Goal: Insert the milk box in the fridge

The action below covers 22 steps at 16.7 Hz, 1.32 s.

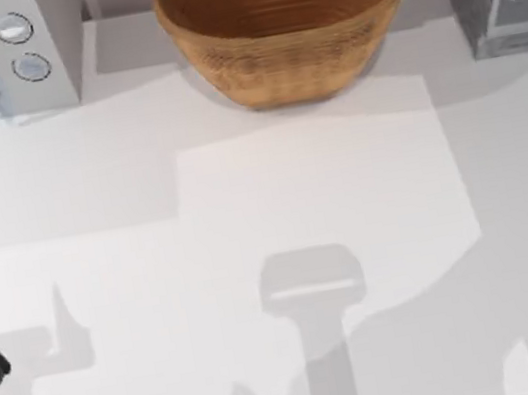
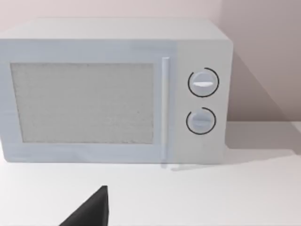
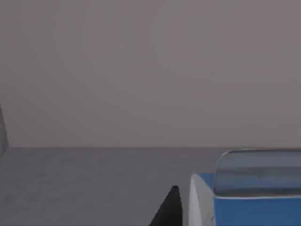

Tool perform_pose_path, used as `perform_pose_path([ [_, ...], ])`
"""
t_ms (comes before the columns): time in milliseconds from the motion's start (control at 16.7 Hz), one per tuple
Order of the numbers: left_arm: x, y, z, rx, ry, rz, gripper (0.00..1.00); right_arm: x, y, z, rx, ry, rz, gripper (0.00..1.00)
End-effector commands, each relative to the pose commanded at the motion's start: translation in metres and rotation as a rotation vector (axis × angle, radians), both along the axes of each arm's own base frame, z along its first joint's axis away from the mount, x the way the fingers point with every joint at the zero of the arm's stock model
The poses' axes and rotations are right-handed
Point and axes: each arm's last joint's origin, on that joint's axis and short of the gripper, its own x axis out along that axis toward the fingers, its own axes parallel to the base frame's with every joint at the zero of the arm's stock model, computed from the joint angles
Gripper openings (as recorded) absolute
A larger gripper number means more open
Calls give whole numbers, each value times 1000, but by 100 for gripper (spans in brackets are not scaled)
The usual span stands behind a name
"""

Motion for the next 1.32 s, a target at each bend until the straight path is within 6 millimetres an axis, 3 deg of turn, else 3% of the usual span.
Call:
perform_pose_path([
  [240, 0, 0, 0, 0, 0, 0, 100, 37, 3, 13, -1, -10, 4, 0],
  [600, 0, 0, 0, 0, 0, 0, 100, 46, 5, 17, -1, -8, 4, 0],
  [1320, 0, 0, 0, 0, 0, 0, 100, 46, 5, 17, -1, -8, 4, 90],
])
